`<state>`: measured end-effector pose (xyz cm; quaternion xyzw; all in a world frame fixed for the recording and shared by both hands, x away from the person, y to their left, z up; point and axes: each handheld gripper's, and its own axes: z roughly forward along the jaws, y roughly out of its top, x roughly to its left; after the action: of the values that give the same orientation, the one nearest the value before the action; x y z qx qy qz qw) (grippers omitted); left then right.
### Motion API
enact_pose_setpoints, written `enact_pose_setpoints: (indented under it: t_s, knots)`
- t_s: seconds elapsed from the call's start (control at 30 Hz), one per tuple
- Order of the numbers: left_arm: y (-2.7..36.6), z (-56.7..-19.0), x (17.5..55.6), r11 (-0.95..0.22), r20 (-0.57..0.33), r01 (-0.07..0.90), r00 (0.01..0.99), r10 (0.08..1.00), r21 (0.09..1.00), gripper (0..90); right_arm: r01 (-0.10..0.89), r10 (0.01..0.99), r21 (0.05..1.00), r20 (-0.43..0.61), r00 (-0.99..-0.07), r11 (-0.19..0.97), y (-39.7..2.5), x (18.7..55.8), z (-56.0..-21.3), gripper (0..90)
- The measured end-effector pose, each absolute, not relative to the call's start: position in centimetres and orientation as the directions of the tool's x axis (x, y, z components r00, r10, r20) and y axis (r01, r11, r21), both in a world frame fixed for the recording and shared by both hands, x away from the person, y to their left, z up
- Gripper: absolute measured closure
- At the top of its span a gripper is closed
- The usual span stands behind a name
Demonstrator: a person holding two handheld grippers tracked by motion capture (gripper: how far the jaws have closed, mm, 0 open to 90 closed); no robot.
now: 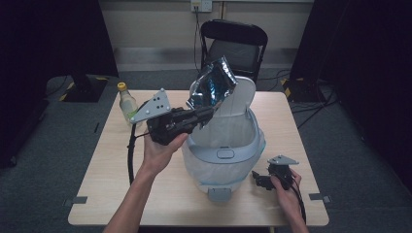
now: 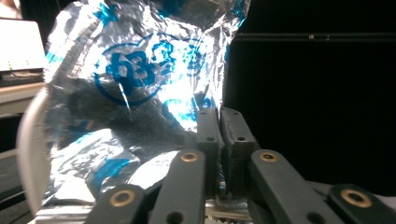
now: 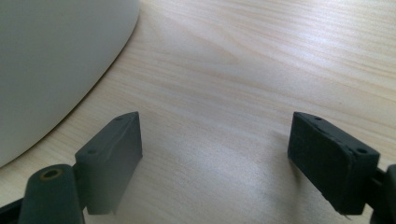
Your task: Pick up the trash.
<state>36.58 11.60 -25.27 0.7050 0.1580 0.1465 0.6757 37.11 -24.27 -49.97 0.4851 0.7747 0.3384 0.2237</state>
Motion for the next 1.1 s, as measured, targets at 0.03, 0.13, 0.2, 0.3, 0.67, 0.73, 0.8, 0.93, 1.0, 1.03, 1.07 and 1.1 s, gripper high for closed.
enact_pose_setpoints:
  t_s: [0.03,0.13,0.2,0.3,0.67,0.73,0.8,0.93,1.0,1.03,1.07,1.1]
  knots:
    - [11.5,-25.3,36.7,-0.041,-0.009,0.028,0.911,0.412,0.999,84.4,0.599,0.903,0.742,-0.019,-0.43,0.301,-24.3,37.1,-50.0,16.8]
    - [11.3,-25.3,37.1,-0.047,-0.021,0.044,0.913,0.408,0.998,79.8,0.6,0.903,0.741,-0.018,-0.429,0.3,-24.3,37.1,-50.0,16.8]
    - [11.4,-25.4,37.2,-0.047,-0.033,0.057,0.913,0.406,0.997,76.3,0.599,0.903,0.742,-0.019,-0.43,0.301,-24.3,37.1,-50.0,16.7]
    - [11.3,-25.5,37.5,-0.057,-0.043,0.073,0.912,0.409,0.996,69.0,0.602,0.903,0.741,-0.016,-0.429,0.299,-24.3,37.1,-50.0,16.8]
    - [11.3,-25.8,37.7,-0.068,-0.052,0.087,0.914,0.403,0.994,63.5,0.6,0.903,0.742,-0.019,-0.429,0.3,-24.3,37.1,-50.0,16.7]
    - [11.4,-25.8,37.7,-0.066,-0.051,0.085,0.913,0.404,0.994,62.8,0.6,0.903,0.742,-0.019,-0.429,0.3,-24.3,37.1,-50.0,16.8]
    - [11.6,-25.8,37.7,-0.068,-0.054,0.089,0.912,0.407,0.994,61.3,0.6,0.903,0.742,-0.019,-0.429,0.301,-24.3,37.1,-50.0,16.8]
    - [12.1,-25.9,37.7,-0.056,-0.074,0.107,0.905,0.42,0.993,65.2,0.6,0.903,0.741,-0.019,-0.429,0.301,-24.3,37.1,-50.0,16.8]
    - [12.5,-26.1,37.7,-0.05,-0.078,0.109,0.903,0.422,0.993,65.6,0.6,0.903,0.742,-0.019,-0.429,0.3,-24.3,37.1,-50.0,16.8]
    - [12.7,-26.2,37.7,-0.051,-0.077,0.108,0.903,0.422,0.993,65.6,0.6,0.903,0.742,-0.019,-0.429,0.301,-24.3,37.1,-50.0,16.8]
    - [12.9,-26.3,37.7,-0.05,-0.076,0.107,0.902,0.425,0.993,65.5,0.6,0.903,0.742,-0.019,-0.429,0.3,-24.3,37.1,-50.0,16.8]
    - [13.2,-26.4,37.7,-0.052,-0.075,0.107,0.901,0.428,0.993,65.4,0.6,0.903,0.742,-0.019,-0.429,0.301,-24.3,37.1,-50.0,16.8]
